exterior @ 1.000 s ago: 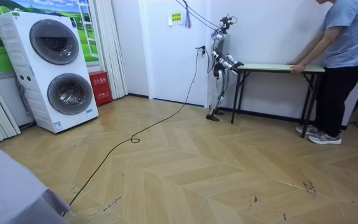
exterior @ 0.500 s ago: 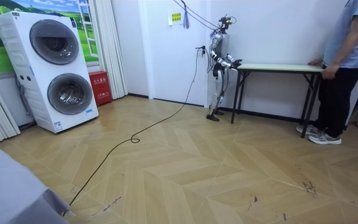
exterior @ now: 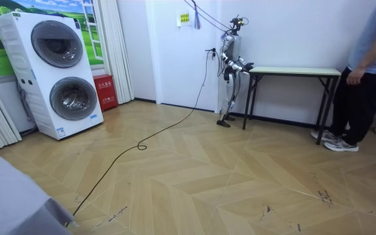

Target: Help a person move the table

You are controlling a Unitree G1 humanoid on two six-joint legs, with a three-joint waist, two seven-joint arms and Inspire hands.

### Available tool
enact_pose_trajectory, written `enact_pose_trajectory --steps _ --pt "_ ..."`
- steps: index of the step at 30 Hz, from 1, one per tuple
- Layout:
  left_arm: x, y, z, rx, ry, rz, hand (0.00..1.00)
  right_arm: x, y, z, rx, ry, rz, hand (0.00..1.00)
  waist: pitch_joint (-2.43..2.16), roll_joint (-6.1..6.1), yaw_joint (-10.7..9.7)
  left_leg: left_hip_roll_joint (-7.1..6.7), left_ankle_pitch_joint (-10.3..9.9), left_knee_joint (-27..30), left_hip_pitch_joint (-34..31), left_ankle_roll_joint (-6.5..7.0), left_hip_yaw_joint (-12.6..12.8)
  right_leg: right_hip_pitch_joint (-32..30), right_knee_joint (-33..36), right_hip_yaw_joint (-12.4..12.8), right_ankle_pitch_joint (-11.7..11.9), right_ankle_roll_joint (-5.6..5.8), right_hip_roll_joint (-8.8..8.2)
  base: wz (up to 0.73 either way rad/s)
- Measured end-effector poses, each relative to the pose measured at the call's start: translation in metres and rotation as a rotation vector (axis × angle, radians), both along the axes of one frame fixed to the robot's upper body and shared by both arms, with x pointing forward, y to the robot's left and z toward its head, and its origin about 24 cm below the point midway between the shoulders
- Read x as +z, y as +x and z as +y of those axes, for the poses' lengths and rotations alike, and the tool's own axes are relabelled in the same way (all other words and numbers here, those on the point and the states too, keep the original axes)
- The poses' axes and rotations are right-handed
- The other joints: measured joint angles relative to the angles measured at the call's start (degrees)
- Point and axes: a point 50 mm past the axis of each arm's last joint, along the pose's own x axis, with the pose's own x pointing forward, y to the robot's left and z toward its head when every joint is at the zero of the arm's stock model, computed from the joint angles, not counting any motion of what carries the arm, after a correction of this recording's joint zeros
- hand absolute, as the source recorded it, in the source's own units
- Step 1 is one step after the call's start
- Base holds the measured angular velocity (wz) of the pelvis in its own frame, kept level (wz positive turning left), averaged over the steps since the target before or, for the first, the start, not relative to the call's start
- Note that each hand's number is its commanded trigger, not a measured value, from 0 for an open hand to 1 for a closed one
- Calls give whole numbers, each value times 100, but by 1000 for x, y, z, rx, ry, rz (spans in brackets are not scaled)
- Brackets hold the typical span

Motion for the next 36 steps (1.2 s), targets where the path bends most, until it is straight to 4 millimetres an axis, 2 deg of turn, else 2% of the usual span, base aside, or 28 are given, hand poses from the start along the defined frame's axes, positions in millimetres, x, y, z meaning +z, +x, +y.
enact_pose_trajectory --steps 2,9,13,18,27,36 --pt "-1 -1 1 -26 37 -5 0 -4 -3 0 37 -38 0 0 10 -28 -12 2 1 -17 89 -2 3 79 -27 -24 0 0 4 0" --pt "-20 -14 11 -143 200 46 0 -18 -14 -3 171 -216 40 0 -18 -86 -35 7 -2 -99 165 -9 8 152 -101 -51 23 0 19 -1" --pt "-27 -19 16 -197 292 64 0 -35 -25 -11 315 -394 91 0 -73 -181 -9 9 -2 -127 173 -10 2 184 -161 -51 27 2 28 0" --pt "-38 -24 20 -244 371 102 0 -51 -37 -18 410 -495 167 0 -63 -215 17 22 -5 -122 188 -17 2 220 -201 -131 48 0 36 0" --pt "-60 -39 33 -285 533 189 0 -71 -48 -30 465 -581 299 0 -48 -213 -3 23 -9 -182 251 -28 -2 259 -216 -184 49 -1 38 -1" --pt "-81 -55 38 -290 656 279 0 -86 -62 -47 362 -584 416 0 -62 -208 53 31 2 -338 522 -50 -3 503 -508 -158 127 -6 109 -4"
